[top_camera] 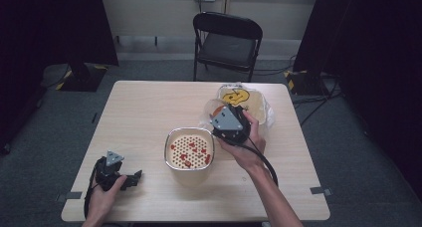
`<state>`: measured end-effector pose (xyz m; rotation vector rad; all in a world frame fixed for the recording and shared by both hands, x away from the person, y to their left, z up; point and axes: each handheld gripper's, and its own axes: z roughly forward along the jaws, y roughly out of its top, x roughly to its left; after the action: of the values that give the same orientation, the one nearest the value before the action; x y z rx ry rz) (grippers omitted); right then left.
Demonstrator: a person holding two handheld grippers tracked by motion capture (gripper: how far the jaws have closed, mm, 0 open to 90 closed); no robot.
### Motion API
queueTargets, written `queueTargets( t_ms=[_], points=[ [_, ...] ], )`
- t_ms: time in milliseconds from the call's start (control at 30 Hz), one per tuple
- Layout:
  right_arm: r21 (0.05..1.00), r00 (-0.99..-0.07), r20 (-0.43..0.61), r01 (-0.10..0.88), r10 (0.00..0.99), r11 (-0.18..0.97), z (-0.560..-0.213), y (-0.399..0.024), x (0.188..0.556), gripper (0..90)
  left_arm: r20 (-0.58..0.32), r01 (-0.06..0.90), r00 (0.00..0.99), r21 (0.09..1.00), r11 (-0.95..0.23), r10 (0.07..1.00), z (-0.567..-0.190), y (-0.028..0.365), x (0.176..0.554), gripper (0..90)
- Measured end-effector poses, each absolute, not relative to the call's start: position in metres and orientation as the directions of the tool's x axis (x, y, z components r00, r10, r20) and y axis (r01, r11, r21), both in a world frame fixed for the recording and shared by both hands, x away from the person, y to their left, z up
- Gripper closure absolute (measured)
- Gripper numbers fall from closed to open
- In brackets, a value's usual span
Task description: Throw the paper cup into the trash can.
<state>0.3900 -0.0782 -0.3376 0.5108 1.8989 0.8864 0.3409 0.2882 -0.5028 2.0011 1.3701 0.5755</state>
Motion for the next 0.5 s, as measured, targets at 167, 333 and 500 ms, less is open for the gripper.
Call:
queueTargets(
  t_ms=[167,333,500],
  points=[
    [0.677,-0.442,-0.676,-0.057,0.59,0.733,-0.341,-0.065,0.387,44.8,0.001,0.653,0.362,0.713,-0.254,0.932,-0.503,0.288,0.341,0.0],
    [0.614,-0.435,-0.73,-0.076,0.528,0.786,-0.347,-0.056,0.385,44.8,0.001,0.653,0.361,0.713,-0.254,0.932,-0.503,0.288,0.341,0.0],
    [0.499,-0.392,-0.815,-0.1,0.427,0.861,-0.35,-0.046,0.381,44.7,0.001,0.653,0.362,0.713,-0.254,0.932,-0.503,0.288,0.341,0.0]
  ],
)
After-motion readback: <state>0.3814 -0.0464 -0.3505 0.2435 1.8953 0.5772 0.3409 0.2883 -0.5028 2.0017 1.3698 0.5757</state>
